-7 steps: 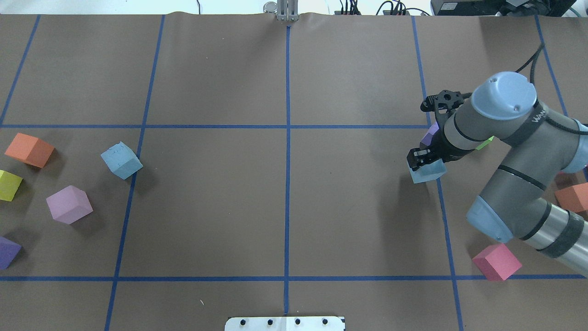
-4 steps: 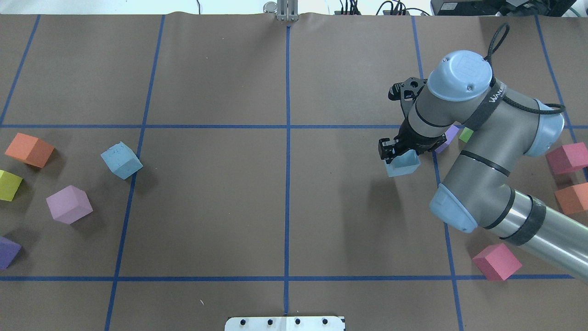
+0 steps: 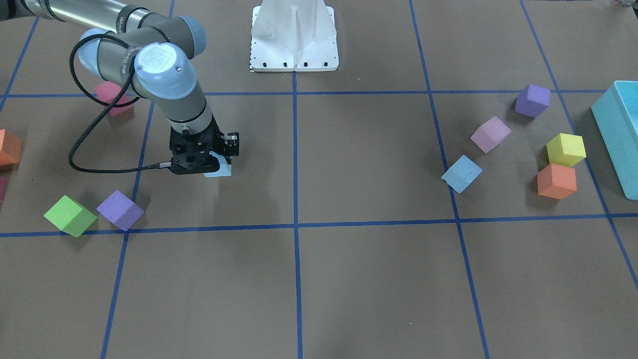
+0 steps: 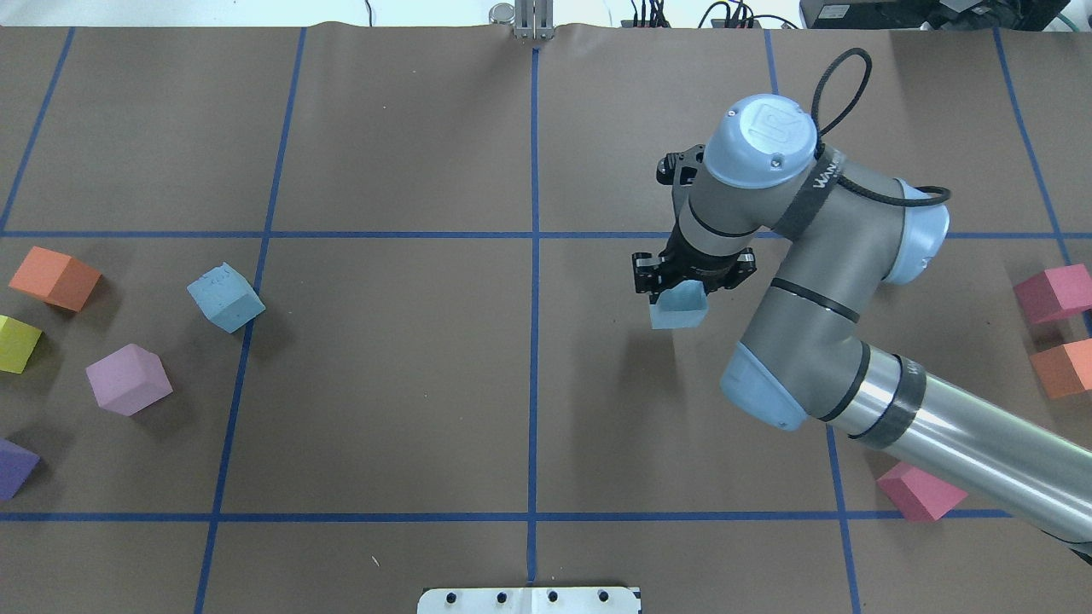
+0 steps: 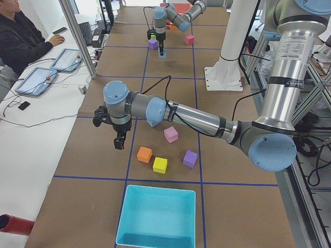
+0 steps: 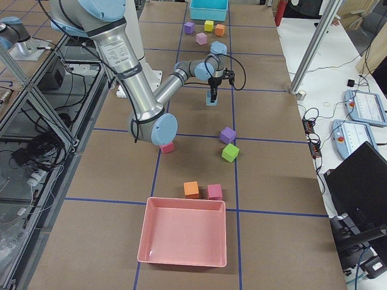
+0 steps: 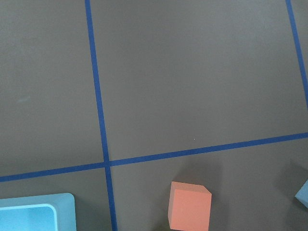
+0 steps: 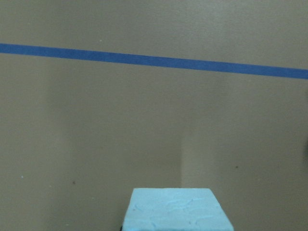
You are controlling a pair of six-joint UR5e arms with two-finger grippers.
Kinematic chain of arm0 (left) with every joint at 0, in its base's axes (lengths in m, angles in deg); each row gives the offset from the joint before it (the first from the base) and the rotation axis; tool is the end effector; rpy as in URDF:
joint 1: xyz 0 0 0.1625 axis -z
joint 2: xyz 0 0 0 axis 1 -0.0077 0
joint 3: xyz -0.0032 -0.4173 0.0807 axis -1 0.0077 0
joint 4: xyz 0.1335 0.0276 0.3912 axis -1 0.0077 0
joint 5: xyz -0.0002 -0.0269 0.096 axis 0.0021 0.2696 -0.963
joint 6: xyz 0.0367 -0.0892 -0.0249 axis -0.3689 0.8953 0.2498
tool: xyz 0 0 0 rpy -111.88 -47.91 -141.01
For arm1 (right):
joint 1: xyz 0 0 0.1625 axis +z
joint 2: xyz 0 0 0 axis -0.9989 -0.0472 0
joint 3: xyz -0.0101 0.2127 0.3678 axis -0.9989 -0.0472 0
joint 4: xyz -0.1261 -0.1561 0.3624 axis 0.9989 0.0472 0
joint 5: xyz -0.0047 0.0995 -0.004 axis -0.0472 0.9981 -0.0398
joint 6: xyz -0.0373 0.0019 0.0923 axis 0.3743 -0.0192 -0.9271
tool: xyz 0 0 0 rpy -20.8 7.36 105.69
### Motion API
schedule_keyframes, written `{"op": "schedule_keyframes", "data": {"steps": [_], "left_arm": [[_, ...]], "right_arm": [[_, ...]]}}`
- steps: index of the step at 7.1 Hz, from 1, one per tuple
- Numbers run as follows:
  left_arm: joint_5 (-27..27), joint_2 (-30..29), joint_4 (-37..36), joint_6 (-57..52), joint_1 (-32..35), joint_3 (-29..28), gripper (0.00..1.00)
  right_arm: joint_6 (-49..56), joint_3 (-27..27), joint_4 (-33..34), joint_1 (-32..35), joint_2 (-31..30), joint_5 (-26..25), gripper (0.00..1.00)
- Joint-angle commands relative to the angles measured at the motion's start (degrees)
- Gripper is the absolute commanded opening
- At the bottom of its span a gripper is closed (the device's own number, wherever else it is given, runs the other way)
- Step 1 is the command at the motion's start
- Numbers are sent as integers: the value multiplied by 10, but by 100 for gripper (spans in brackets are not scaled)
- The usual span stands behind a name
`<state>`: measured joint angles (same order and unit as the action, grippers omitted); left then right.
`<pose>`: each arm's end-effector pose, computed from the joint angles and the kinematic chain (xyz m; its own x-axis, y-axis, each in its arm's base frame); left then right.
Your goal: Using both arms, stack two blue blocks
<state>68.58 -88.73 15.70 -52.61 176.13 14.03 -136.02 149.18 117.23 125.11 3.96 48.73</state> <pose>-0.0275 -0.5617 0.5119 0.6797 0.1433 -0.7194 -0.0177 0.9836 0.1792 -0.4740 -0.4798 0.2674 0.7011 -0.0222 0.7128 0.0286 0.9996 0.0030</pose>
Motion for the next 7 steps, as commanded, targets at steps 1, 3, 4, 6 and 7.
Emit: {"op": "schedule_keyframes", "data": {"steps": [1,3,4,6,7], "left_arm": [[-1,0,0,0,0,-2,100],[-1,7,0,0,0,-2,100],[-1,7,0,0,-1,-2,100],[-1,8,0,0,0,-4,100],[-1,8,0,0,0,-4,100]], "right_arm": [[-63,-51,-40,-16,41,-7,64],[-91,-119,-65,-45,98,-47,64],[-95,-119,-62,-49,108,-48,64],[-105,-121,-60,-63,113,-52,64],[-105,-122,-59,-77,118,-64,64]]}}
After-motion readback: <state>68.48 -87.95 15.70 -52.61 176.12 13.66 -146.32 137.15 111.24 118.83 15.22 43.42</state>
